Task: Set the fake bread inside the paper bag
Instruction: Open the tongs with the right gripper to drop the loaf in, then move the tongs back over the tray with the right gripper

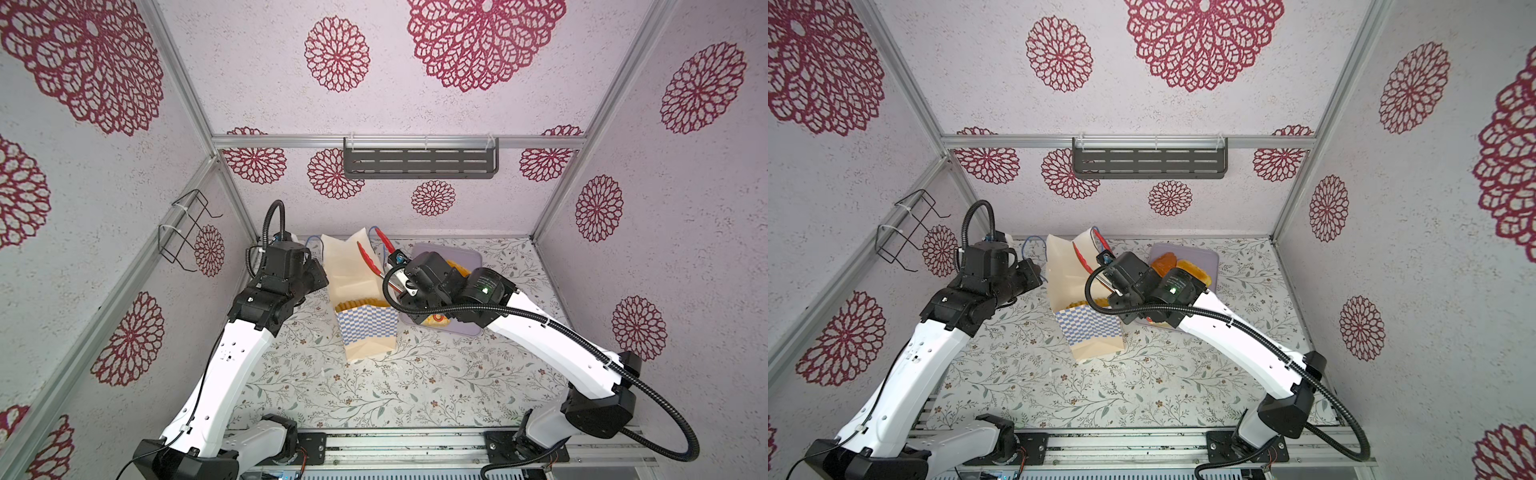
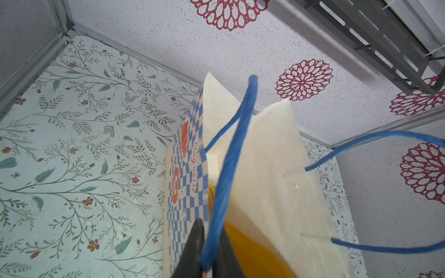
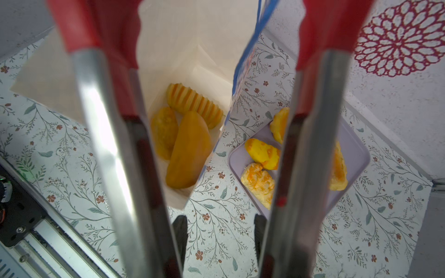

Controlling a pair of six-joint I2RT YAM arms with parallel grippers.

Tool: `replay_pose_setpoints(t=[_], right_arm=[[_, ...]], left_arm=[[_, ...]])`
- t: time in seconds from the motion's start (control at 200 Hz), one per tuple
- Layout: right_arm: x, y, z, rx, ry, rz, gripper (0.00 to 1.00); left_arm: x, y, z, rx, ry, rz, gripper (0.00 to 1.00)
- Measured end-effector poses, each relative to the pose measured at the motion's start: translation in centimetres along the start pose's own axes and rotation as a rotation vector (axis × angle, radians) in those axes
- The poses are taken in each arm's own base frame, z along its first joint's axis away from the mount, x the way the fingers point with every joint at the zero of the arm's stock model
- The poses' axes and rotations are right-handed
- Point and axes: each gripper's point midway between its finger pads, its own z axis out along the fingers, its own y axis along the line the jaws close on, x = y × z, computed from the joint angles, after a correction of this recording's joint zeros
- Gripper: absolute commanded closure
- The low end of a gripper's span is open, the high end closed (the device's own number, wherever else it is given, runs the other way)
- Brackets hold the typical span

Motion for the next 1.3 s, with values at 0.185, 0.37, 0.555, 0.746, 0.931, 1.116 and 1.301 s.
replay_pose_setpoints(t=[0.185, 0.37, 0.555, 0.746, 0.931, 1.116, 1.301], right_arm=[[-0.2, 0.0, -0.2, -0.007, -0.030, 0.009, 0.52], [-1.5, -1.3, -2.7, -0.034, -0.139, 0.066, 0.52], [-2.2, -6.1, -5.8, -0.031, -0.265, 0.217, 0.52], [-0.2, -10.3, -5.4, -0.005, -0.279, 0.367, 0.53], [4.4, -12.6, -1.3, -0.020, -0.168, 0.514, 0.55], [8.3, -14.3, 2.2, -0.045, -0.067, 0.654, 0.57], [11.3, -15.0, 4.5, -0.097, -0.005, 0.779, 0.58]], left_arm=[[0.0, 0.0, 0.0, 0.000, 0.000, 0.000, 0.76], [-0.3, -0.2, -0.2, 0.005, -0.006, 0.000, 0.64], [-0.9, -0.5, -0.7, 0.016, -0.022, 0.002, 0.47], [-1.1, -0.8, -1.0, 0.030, -0.026, 0.005, 0.34], [-1.9, -1.4, -1.7, 0.050, -0.046, 0.003, 0.26], [-2.0, -1.4, -1.7, 0.051, -0.048, 0.007, 0.15], [-2.0, -1.4, -1.8, 0.051, -0.049, 0.016, 0.02]])
